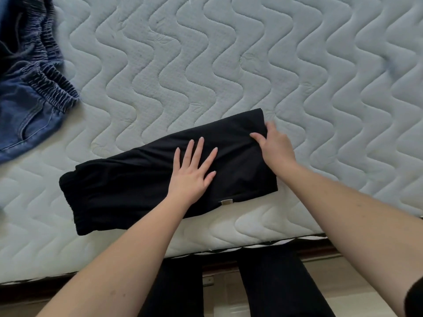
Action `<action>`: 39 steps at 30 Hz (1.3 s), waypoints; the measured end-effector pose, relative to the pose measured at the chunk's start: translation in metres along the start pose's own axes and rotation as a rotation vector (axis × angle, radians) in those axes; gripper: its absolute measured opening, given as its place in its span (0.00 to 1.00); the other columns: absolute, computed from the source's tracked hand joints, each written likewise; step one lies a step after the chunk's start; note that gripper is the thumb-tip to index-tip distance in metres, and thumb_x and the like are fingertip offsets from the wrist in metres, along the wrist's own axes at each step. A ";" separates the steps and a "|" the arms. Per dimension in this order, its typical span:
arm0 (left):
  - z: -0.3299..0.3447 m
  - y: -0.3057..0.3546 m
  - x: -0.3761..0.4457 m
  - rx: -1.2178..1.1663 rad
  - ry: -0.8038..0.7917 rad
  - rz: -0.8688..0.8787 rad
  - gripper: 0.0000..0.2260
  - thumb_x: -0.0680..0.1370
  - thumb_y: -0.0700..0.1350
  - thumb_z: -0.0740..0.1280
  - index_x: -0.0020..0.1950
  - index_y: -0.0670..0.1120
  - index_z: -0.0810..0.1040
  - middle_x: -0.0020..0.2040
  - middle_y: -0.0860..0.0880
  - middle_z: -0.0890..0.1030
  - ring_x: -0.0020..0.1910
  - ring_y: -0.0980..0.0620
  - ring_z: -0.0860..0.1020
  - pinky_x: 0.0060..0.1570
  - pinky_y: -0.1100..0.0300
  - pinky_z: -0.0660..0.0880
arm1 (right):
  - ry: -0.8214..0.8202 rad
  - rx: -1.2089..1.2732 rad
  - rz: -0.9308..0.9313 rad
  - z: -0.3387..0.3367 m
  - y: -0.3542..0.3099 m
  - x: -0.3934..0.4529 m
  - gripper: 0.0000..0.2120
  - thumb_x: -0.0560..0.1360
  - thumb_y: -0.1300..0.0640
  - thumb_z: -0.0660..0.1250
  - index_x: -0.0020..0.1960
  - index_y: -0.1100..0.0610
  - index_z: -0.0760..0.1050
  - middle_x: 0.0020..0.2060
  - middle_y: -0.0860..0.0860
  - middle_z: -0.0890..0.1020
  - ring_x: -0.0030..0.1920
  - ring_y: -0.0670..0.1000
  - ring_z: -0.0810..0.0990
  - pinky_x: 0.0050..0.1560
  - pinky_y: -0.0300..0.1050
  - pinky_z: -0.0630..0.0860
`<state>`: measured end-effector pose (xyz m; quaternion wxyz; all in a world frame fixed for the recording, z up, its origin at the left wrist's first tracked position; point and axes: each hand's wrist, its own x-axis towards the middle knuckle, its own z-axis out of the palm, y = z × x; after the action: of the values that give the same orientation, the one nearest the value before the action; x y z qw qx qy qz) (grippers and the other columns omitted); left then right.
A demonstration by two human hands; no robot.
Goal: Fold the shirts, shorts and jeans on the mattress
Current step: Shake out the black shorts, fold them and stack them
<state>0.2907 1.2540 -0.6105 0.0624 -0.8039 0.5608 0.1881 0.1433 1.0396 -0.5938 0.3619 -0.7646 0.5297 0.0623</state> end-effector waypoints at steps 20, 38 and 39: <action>-0.002 0.074 0.071 0.086 -0.134 0.129 0.34 0.76 0.71 0.40 0.75 0.61 0.27 0.77 0.43 0.29 0.76 0.38 0.31 0.70 0.34 0.32 | 0.088 0.004 0.160 -0.072 0.086 0.026 0.23 0.81 0.41 0.57 0.66 0.58 0.66 0.58 0.60 0.78 0.58 0.62 0.76 0.53 0.52 0.71; -0.057 0.025 0.042 -0.147 -0.017 0.180 0.26 0.82 0.60 0.43 0.81 0.56 0.48 0.81 0.51 0.50 0.80 0.52 0.47 0.78 0.50 0.47 | -0.027 0.239 -0.118 -0.082 -0.034 -0.065 0.10 0.83 0.51 0.56 0.63 0.52 0.63 0.39 0.42 0.75 0.38 0.49 0.72 0.41 0.45 0.63; -0.060 0.011 0.037 -0.144 0.016 0.131 0.26 0.82 0.59 0.42 0.81 0.56 0.49 0.81 0.51 0.52 0.80 0.52 0.48 0.77 0.51 0.47 | -0.043 0.219 -0.145 -0.079 -0.043 -0.068 0.09 0.83 0.51 0.57 0.62 0.51 0.63 0.38 0.42 0.74 0.36 0.48 0.71 0.40 0.45 0.62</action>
<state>0.3054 1.1981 -0.5674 -0.0122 -0.7695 0.5976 0.2251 0.1280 1.0507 -0.4828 0.4580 -0.7552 0.4689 -0.0060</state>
